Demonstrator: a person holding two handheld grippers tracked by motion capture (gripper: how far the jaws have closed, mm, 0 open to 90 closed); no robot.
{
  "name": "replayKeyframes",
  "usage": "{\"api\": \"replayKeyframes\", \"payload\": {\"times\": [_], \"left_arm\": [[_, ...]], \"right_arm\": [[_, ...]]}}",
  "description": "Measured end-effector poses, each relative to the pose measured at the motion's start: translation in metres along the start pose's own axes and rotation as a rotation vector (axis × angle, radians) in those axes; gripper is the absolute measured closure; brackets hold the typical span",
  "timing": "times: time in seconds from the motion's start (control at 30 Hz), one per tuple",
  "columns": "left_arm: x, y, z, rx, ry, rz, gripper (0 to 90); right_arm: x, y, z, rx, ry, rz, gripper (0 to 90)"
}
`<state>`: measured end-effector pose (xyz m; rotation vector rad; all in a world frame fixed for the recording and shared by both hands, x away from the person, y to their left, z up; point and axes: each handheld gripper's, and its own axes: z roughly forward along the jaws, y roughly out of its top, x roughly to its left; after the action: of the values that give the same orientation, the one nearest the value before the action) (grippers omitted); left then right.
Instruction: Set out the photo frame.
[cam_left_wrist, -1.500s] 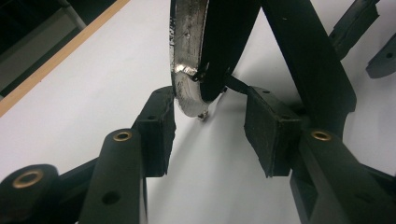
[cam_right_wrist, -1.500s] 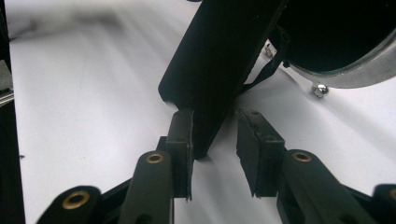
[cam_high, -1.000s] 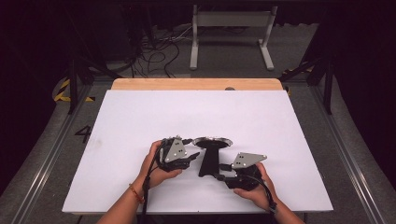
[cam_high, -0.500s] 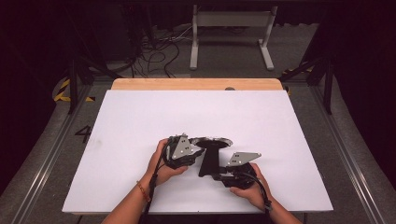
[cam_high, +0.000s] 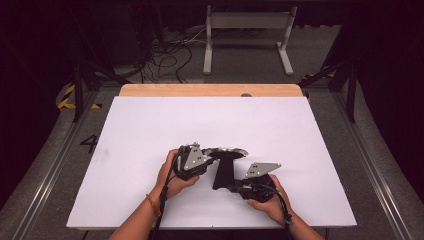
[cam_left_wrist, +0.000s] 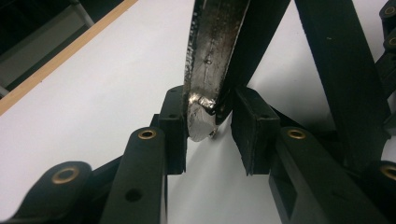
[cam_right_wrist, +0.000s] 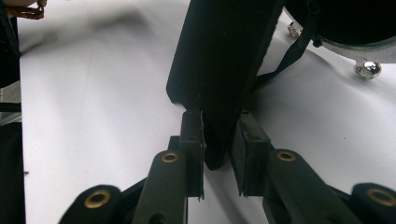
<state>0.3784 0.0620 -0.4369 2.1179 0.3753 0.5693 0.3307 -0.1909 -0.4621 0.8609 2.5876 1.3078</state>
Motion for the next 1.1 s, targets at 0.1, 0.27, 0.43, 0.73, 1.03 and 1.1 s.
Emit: {"api": "replayKeyframes", "payload": {"times": [0.1, 0.27, 0.43, 0.73, 1.03, 1.1], "left_arm": [[0.0004, -0.0006, -0.001, 0.006, 0.002, 0.004, 68.0], [-0.0009, -0.0002, -0.0021, 0.017, 0.014, 0.014, 68.5], [-0.0011, -0.0001, -0.0027, 0.02, 0.019, 0.016, 68.7], [-0.0016, 0.0005, -0.002, 0.02, 0.022, 0.019, 68.8], [-0.0011, -0.0002, -0.0028, 0.024, 0.017, 0.016, 69.3], [-0.0013, -0.0001, -0.003, 0.026, 0.018, 0.018, 69.5]], "right_arm": [[-0.0011, -0.0003, -0.0014, 0.002, 0.006, -0.005, 77.9], [-0.0024, -0.0007, -0.0031, 0.004, 0.013, -0.009, 79.3], [-0.0026, -0.0008, -0.0035, 0.006, 0.014, -0.008, 79.4], [0.0008, 0.001, 0.0018, -0.003, -0.02, 0.009, 56.3], [0.0035, 0.0023, 0.0049, -0.006, -0.014, 0.008, 73.0], [0.0014, 0.0019, 0.004, -0.008, 0.001, 0.021, 73.9]]}}
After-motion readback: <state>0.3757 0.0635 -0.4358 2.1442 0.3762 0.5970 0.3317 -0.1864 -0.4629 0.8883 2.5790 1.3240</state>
